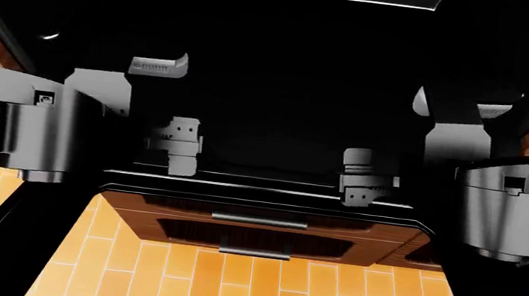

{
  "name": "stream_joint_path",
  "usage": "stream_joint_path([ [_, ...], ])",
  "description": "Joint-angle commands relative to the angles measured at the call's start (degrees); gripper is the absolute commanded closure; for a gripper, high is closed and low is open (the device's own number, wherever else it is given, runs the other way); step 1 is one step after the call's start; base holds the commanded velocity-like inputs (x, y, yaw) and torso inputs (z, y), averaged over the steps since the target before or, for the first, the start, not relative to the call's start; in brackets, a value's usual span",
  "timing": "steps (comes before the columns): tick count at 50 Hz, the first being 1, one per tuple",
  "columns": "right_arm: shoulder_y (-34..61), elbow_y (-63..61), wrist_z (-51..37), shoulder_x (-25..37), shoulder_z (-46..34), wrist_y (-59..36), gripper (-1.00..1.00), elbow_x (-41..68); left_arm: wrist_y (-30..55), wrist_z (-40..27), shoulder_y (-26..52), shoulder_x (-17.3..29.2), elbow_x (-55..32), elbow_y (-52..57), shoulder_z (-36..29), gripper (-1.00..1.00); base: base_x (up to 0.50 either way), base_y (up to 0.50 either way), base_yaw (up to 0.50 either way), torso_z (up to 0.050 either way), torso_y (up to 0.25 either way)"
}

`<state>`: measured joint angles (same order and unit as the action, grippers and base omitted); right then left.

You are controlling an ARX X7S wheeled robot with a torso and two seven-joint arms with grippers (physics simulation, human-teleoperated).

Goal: Fully slide the oven rack out.

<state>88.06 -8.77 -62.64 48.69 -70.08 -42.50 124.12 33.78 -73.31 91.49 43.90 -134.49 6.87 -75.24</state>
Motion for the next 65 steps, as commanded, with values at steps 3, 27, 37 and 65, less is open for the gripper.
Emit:
stream_joint_path([
  [3,-4.0,1.8,-3.6,0.2,-8.4,-7.1,-1.00,7.0,6.9,-6.2,-6.6,1.5,-9.0,-0.6,-8.5,-1.00,-0.01,0.00,0.01,0.000,-0.011],
  [27,-9.8,-0.5,-5.6,3.2,-12.4,-5.9,-1.00,16.6,10.2,-5.4,-10.6,2.5,-13.7,2.0,-13.0,-1.00,-0.01,0.00,0.00,0.000,-0.018],
  [37,-12.8,-5.4,-6.7,5.4,-14.5,-5.8,-1.00,19.2,12.2,-4.8,-12.5,3.6,-17.6,5.6,-14.9,-1.00,-0.01,0.00,0.00,0.000,-0.026],
  [65,-19.1,-14.9,-7.1,9.4,-19.5,-7.2,-1.00,20.7,16.6,-5.9,-20.0,5.0,-21.8,13.6,-24.5,-1.00,-0.01,0.00,0.00,0.000,-0.037],
])
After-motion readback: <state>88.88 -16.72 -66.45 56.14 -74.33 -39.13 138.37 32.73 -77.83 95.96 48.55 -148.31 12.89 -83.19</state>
